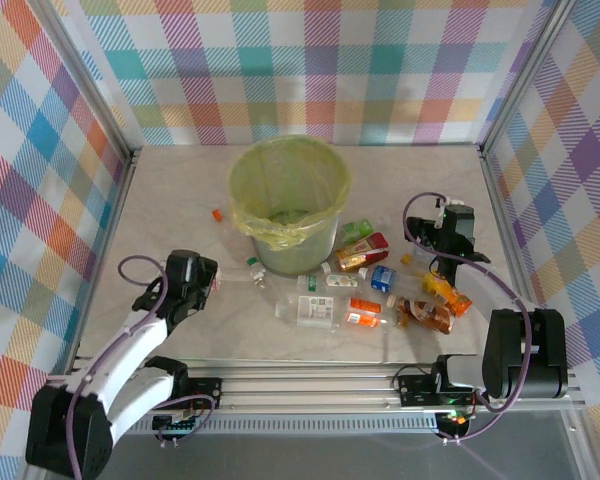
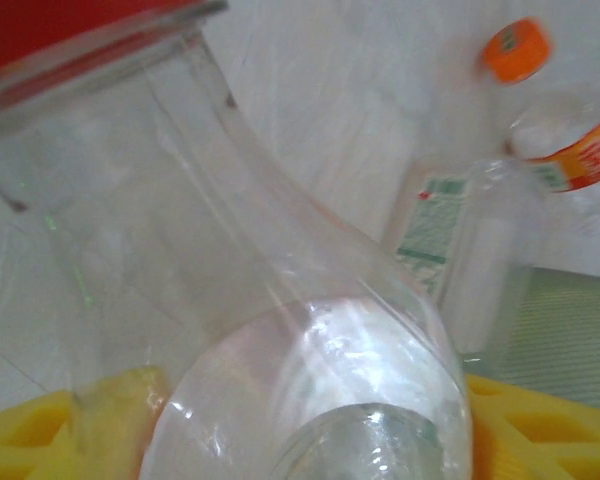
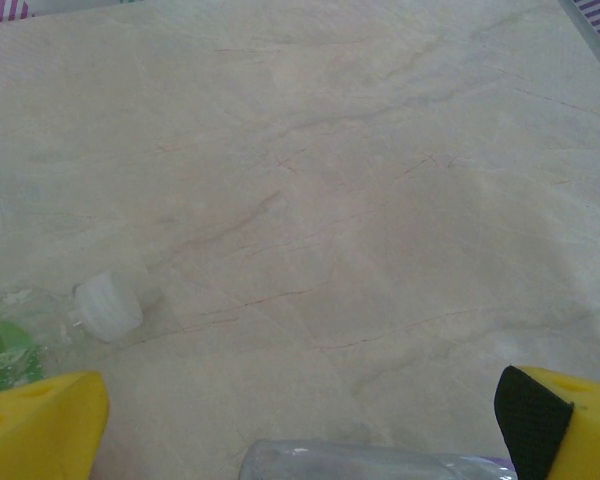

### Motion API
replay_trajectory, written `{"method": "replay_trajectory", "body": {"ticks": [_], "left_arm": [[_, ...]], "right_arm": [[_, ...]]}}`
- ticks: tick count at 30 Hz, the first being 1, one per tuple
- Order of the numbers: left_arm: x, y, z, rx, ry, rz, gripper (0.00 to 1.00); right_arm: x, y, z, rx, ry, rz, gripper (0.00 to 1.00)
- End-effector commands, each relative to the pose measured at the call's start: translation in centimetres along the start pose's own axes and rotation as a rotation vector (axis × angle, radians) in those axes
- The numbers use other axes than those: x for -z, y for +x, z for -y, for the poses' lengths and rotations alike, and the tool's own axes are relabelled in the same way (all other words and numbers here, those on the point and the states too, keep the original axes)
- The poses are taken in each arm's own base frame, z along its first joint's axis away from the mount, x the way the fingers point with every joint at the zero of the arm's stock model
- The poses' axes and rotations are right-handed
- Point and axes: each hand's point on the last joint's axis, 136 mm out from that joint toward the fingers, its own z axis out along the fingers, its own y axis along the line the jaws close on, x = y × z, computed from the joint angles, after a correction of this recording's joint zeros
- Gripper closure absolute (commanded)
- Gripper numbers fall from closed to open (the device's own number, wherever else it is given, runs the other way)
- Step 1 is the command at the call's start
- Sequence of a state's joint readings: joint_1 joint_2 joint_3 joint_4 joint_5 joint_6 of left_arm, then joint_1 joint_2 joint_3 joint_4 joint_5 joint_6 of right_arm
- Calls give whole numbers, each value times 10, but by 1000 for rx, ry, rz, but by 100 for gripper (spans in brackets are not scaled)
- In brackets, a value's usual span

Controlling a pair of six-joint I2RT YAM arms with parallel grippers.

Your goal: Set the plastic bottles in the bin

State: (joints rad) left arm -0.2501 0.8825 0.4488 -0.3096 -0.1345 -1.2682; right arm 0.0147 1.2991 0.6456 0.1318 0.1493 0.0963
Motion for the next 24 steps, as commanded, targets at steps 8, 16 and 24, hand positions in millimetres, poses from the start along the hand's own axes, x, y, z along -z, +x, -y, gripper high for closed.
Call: {"method": "replay_trajectory", "body": {"ticks": [8, 16, 24], "left_arm": [[98, -64, 22, -304, -51, 254, 46], [171, -103, 69, -509, -18, 432, 47], [228, -125, 165, -649, 165, 546, 47]], "right_arm": [[1, -12, -6, -4, -17, 21, 0], [1, -12, -6, -4, -18, 22, 0], [1, -13, -6, -4, -17, 23, 0]]}}
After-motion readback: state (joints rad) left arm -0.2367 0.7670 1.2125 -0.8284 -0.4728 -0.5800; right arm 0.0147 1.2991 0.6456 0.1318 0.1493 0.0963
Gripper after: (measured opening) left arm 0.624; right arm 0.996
